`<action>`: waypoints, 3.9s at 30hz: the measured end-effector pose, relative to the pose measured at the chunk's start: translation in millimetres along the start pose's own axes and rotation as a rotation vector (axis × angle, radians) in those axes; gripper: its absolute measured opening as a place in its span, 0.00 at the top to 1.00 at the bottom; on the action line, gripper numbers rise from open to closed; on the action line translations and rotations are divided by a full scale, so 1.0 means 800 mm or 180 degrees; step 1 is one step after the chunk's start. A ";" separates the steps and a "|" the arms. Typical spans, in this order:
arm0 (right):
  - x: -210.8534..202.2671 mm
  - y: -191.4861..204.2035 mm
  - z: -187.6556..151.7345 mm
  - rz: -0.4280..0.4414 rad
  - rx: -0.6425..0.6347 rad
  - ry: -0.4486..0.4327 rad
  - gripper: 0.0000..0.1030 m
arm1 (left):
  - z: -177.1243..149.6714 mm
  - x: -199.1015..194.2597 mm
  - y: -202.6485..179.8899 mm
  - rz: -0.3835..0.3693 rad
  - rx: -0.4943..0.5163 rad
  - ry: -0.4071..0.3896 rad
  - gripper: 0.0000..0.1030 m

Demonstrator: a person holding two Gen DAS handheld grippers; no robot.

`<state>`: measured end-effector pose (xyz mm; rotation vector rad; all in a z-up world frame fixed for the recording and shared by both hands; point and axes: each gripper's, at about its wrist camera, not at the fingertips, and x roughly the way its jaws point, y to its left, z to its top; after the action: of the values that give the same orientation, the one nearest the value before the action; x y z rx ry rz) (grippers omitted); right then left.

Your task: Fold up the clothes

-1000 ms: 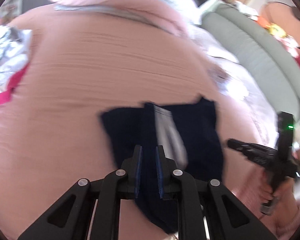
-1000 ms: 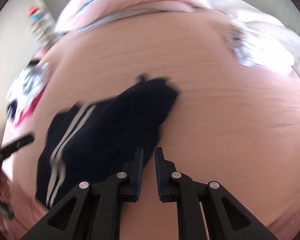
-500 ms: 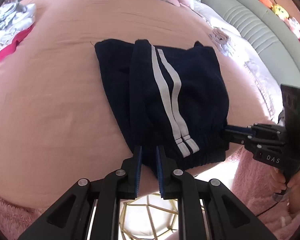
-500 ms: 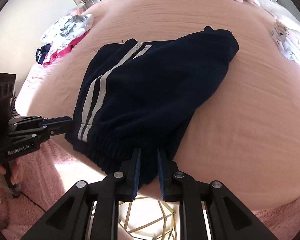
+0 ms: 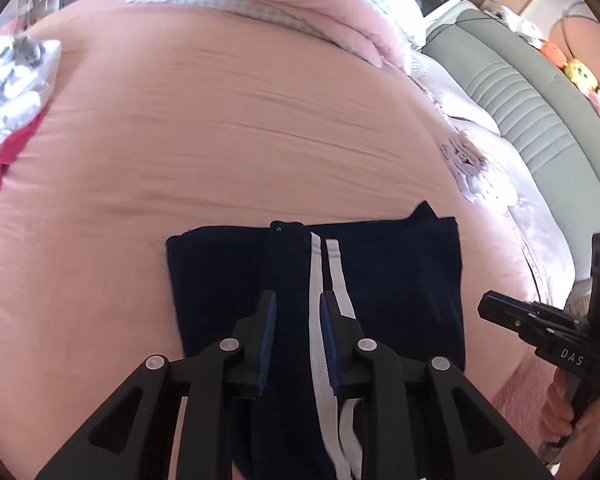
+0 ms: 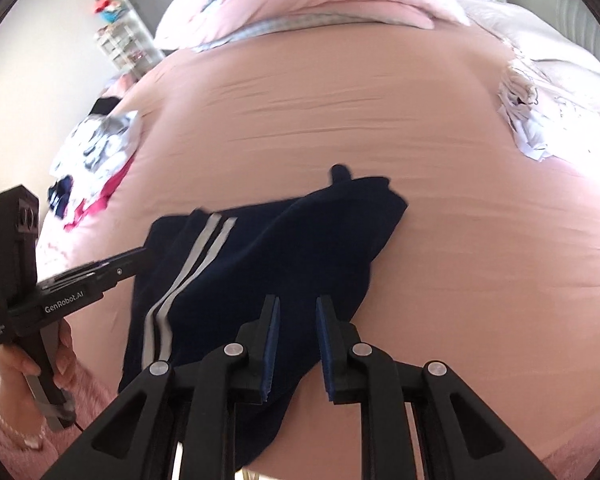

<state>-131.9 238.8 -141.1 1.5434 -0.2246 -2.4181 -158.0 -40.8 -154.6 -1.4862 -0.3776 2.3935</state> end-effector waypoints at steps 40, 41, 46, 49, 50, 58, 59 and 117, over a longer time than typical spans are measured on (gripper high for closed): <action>0.032 -0.016 0.084 -0.0283 -0.0061 -0.0152 0.76 | -0.028 -0.033 0.061 0.0568 0.0018 -0.0213 0.96; 0.036 -0.012 0.086 -0.0311 -0.0111 -0.0172 0.76 | -0.028 -0.032 0.055 0.0616 0.0069 -0.0213 0.96; 0.086 -0.013 0.115 -0.0282 -0.0130 -0.0064 0.76 | -0.036 -0.027 0.052 0.0573 0.0151 -0.0175 0.96; 0.118 -0.010 0.129 -0.0066 -0.0144 0.0196 0.76 | -0.035 -0.024 0.052 0.0568 0.0161 -0.0173 0.96; 0.115 -0.004 0.128 -0.0005 -0.0194 0.0187 0.76 | -0.035 -0.025 0.052 0.0553 0.0155 -0.0176 0.96; 0.071 0.038 0.069 0.0153 -0.0755 0.0167 0.76 | -0.033 -0.020 0.052 0.0489 0.0120 -0.0179 0.96; 0.068 0.043 0.064 0.0135 -0.0836 0.0170 0.76 | -0.035 -0.020 0.051 0.0489 0.0126 -0.0181 0.96; 0.140 -0.034 0.116 -0.0490 -0.0720 0.0440 0.70 | -0.038 -0.023 0.066 0.0420 0.0101 -0.0229 0.96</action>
<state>-264.4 230.3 -206.1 1.6660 0.1951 -2.3383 -128.7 -94.8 -172.3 -1.4562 -0.2636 2.5484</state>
